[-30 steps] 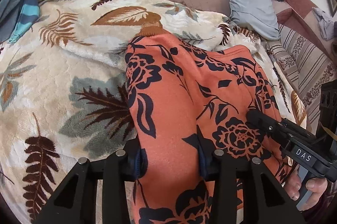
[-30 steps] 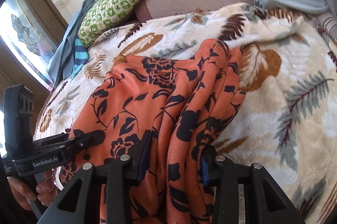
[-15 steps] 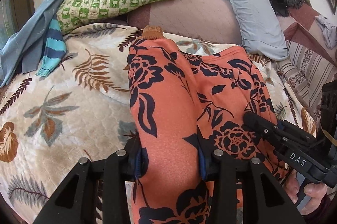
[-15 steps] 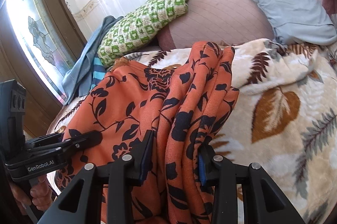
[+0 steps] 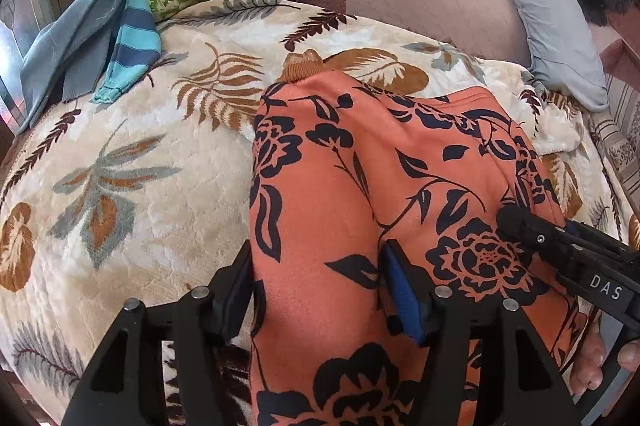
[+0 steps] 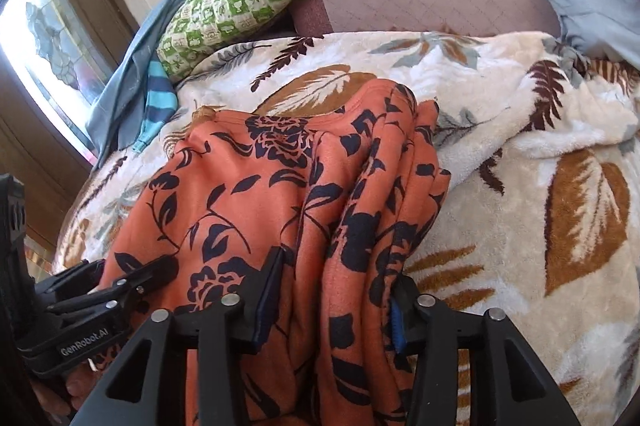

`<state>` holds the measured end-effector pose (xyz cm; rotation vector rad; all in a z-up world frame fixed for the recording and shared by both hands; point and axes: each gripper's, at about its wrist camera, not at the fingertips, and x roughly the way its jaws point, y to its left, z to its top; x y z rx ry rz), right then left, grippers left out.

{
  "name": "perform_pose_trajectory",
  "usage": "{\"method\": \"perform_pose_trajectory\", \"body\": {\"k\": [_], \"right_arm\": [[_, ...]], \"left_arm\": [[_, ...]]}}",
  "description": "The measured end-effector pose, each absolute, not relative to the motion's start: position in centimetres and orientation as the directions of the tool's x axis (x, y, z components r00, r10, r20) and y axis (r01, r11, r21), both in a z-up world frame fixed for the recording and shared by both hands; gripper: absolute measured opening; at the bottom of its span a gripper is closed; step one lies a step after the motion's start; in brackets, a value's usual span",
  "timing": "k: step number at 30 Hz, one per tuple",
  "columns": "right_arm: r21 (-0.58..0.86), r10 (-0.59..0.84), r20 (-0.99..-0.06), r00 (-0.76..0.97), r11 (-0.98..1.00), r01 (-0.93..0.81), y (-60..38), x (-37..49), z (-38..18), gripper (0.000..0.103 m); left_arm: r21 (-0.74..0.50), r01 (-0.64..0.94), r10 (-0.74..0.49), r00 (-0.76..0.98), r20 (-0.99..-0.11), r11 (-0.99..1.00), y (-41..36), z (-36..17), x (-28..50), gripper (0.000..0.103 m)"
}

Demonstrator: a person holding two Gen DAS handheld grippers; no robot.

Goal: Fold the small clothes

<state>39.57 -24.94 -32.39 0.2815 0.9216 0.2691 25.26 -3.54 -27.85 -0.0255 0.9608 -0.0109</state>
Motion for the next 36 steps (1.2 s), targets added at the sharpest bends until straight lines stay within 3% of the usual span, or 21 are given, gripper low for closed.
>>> {"method": "perform_pose_trajectory", "body": {"k": [4,13,22,29,32,36], "right_arm": [[0.303,0.277,-0.733,0.622,0.951,-0.067,-26.1,37.7,-30.2,0.060],[0.181,0.118,-0.594,0.796,0.983,-0.011,-25.9,26.3,-22.3,0.064],[0.105,0.101,-0.498,0.861,0.993,-0.056,-23.4,18.4,-15.4,0.064],[0.047,0.141,-0.446,0.884,0.990,-0.134,-20.0,15.8,-13.1,0.064],[0.038,0.169,-0.432,0.886,0.985,-0.170,-18.6,15.3,-12.7,0.064],[0.008,0.167,-0.430,0.887,0.983,-0.181,-17.2,15.6,-12.9,0.064]], "left_arm": [[0.089,-0.046,0.098,0.637,-0.765,0.995,-4.2,-24.9,23.7,0.082],[0.197,-0.072,0.177,0.788,-0.590,0.978,-5.9,-16.2,16.8,0.088],[0.149,-0.087,0.149,0.865,-0.479,0.985,-5.2,-9.9,8.9,0.088],[0.078,-0.133,0.153,0.895,-0.420,0.988,-2.7,-7.5,5.3,0.089],[0.056,-0.113,0.126,0.909,-0.396,0.992,-1.9,-7.1,4.4,0.102],[0.057,-0.144,0.155,0.920,-0.359,0.988,-0.8,-7.2,3.8,0.103]]}}
